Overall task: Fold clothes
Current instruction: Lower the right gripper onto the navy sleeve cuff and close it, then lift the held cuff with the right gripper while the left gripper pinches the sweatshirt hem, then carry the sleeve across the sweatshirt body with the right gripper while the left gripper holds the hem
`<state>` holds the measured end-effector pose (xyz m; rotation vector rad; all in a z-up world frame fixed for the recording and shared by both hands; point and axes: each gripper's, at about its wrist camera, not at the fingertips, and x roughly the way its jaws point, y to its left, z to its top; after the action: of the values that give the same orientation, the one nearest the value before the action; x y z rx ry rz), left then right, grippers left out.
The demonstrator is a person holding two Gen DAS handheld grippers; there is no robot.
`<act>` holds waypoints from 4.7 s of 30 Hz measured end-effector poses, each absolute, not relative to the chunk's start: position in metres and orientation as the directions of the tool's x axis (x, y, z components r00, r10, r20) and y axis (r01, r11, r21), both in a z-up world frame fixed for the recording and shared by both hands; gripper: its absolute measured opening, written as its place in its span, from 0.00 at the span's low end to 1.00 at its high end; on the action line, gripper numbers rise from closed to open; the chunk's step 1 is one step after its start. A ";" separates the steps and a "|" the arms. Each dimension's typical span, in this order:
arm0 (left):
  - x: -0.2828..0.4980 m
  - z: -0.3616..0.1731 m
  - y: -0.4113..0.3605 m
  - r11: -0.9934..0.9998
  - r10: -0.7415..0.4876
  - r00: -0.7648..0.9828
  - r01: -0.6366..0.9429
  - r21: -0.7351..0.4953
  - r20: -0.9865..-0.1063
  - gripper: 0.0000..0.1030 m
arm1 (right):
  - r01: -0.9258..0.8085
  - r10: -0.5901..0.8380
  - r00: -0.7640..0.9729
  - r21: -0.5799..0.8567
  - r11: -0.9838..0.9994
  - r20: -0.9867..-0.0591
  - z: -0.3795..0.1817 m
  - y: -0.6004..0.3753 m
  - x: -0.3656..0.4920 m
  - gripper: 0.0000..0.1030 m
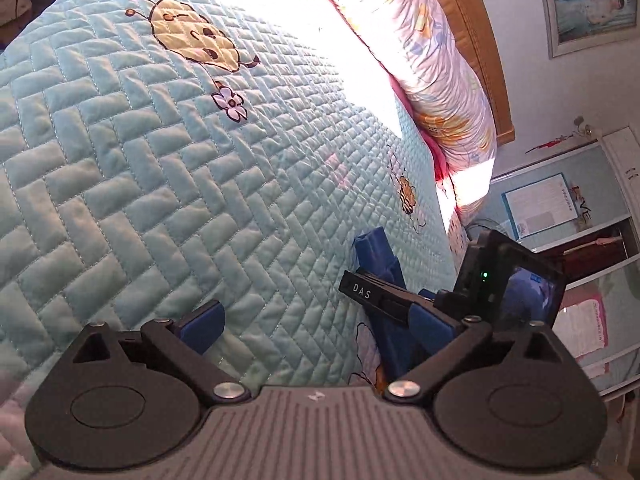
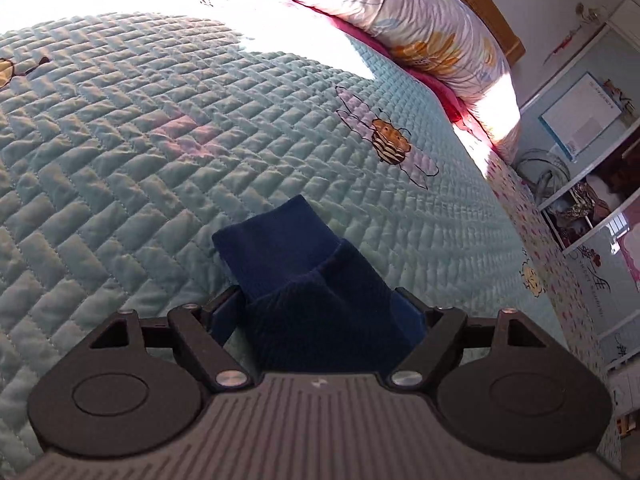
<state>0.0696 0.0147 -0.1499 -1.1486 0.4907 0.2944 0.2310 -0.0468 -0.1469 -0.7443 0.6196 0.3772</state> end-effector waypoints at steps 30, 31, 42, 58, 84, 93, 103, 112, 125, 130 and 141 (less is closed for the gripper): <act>0.102 -0.143 -0.140 0.681 -0.687 0.511 0.208 -0.702 -0.516 1.00 | -0.042 0.326 0.861 0.584 0.811 -0.391 0.000 -0.361 0.199 0.18; 0.100 -0.147 -0.148 0.681 -0.700 0.480 0.227 -0.696 -0.528 1.00 | -0.033 0.313 0.869 0.587 0.809 -0.382 0.003 -0.369 0.195 0.18; 0.121 -0.179 -0.148 0.476 -0.866 0.259 0.159 -0.865 -0.429 1.00 | -0.025 0.296 0.898 0.633 0.774 -0.325 0.014 -0.417 0.162 0.19; 0.108 -0.197 -0.156 0.300 -0.951 0.086 0.011 -0.954 -0.298 1.00 | -0.073 0.326 0.882 0.584 0.808 -0.341 0.003 -0.418 0.157 0.19; 0.090 -0.162 -0.165 0.623 -0.776 0.290 0.210 -0.754 -0.560 0.11 | -0.041 0.269 0.926 0.638 0.769 -0.266 0.010 -0.458 0.146 0.19; 0.045 -0.093 -0.248 0.724 -0.655 0.442 0.600 -0.341 -0.613 0.11 | 0.008 0.083 0.990 0.642 0.767 -0.111 0.041 -0.550 0.072 0.19; 0.003 -0.126 -0.314 0.674 -0.480 0.415 0.738 -0.022 -0.773 0.15 | 0.209 -0.070 0.973 0.710 0.672 -0.219 -0.055 -0.636 -0.024 0.19; 0.004 -0.118 -0.302 0.737 -0.516 0.371 0.652 -0.179 -0.772 0.41 | 0.235 -0.081 0.969 0.779 0.581 -0.232 -0.100 -0.668 -0.054 0.19; -0.023 -0.092 -0.220 0.794 -0.598 0.414 0.419 -0.440 -0.686 0.52 | 0.220 -0.094 0.974 0.756 0.616 -0.208 -0.079 -0.700 -0.057 0.19; -0.048 -0.090 -0.223 0.816 -0.544 0.476 0.494 -0.301 -0.691 0.53 | 0.239 -0.077 0.967 0.763 0.601 -0.242 -0.097 -0.700 -0.057 0.19; -0.043 -0.104 -0.287 0.773 -0.435 0.534 0.634 0.003 -0.725 0.22 | 0.174 -0.052 0.981 0.717 0.675 -0.189 -0.055 -0.716 -0.036 0.19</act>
<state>-0.0429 -0.2869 -0.1035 0.2808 0.7770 -0.6473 -0.0360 -0.7159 -0.0555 0.8205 0.1585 -0.1274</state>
